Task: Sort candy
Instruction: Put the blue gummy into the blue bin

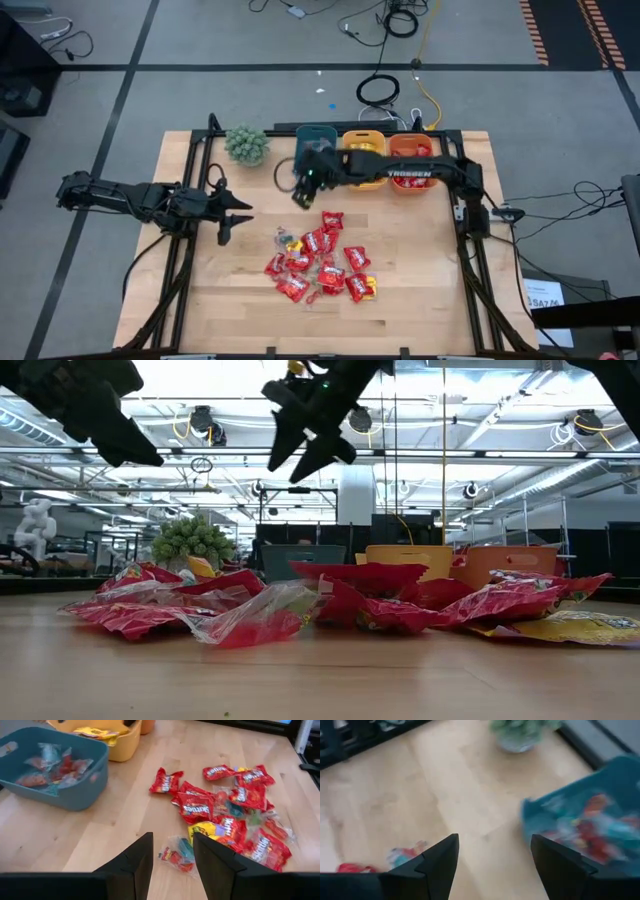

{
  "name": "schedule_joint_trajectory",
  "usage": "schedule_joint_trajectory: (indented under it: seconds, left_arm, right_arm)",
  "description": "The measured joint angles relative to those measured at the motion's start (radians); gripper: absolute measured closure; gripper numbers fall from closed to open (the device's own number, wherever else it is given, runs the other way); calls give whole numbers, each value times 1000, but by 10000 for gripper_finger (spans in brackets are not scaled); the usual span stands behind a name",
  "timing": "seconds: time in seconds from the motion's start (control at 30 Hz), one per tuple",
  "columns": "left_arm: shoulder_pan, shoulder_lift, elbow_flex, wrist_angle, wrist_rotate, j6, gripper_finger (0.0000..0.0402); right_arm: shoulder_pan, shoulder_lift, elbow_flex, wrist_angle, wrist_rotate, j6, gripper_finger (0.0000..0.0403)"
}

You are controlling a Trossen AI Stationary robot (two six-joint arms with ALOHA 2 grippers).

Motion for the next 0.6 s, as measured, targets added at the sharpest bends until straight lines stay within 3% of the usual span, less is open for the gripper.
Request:
schedule_joint_trajectory:
  seconds: [0.23, 0.43, 0.6]
  left_arm:
    - [0, 0, 0, -2, 116, 139, 253]
    - [0, 0, 0, -9, 166, 165, 253]
    - [0, 0, 0, -13, 227, 174, 253]
  right_arm:
    - [103, 127, -4, 129, -9, -37, 163]
    - [159, 257, -3, 364, -112, -49, 163]
    - [192, 326, -4, 351, -112, -78, 164]
